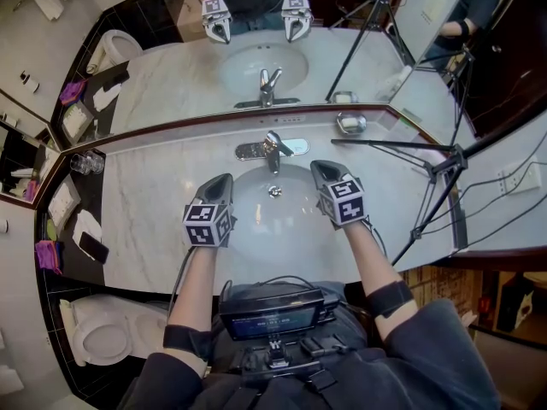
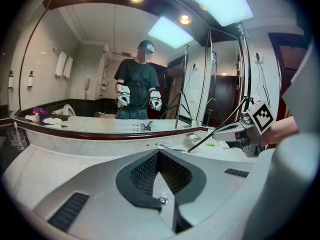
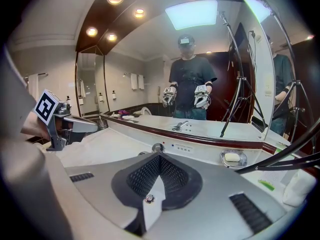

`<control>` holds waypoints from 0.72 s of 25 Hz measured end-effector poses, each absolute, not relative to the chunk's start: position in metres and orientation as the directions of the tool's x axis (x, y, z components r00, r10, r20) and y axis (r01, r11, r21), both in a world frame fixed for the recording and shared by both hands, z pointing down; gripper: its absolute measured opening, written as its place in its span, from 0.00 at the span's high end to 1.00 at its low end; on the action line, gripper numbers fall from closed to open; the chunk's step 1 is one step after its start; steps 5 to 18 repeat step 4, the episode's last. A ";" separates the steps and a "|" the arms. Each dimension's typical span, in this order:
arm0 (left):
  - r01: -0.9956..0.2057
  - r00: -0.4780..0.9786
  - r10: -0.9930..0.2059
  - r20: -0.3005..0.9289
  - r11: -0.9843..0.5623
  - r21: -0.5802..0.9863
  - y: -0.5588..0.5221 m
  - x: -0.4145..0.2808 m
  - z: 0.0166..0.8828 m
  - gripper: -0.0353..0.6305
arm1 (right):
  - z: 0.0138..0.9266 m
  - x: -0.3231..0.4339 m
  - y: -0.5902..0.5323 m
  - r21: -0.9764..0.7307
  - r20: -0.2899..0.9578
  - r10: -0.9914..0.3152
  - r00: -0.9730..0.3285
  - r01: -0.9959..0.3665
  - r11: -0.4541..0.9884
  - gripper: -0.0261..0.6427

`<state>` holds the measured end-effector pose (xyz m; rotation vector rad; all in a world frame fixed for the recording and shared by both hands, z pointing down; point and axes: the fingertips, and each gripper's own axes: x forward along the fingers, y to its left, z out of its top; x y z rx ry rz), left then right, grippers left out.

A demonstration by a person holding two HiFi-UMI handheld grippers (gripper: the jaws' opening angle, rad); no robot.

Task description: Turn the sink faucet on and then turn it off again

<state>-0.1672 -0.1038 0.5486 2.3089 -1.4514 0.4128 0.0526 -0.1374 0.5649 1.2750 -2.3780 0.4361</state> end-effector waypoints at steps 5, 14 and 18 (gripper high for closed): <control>-0.906 0.422 -0.797 0.433 -0.394 0.157 -0.108 -0.168 0.546 0.94 | 0.565 0.053 -0.141 -0.079 0.494 -0.713 -0.497 -0.843 0.533 0.94; -0.906 0.422 -0.797 0.433 -0.394 0.157 -0.108 -0.168 0.546 0.94 | 0.565 0.053 -0.141 -0.079 0.494 -0.713 -0.497 -0.843 0.533 0.94; -0.906 0.422 -0.797 0.433 -0.394 0.157 -0.108 -0.168 0.546 0.94 | 0.565 0.053 -0.141 -0.079 0.494 -0.713 -0.497 -0.843 0.533 0.94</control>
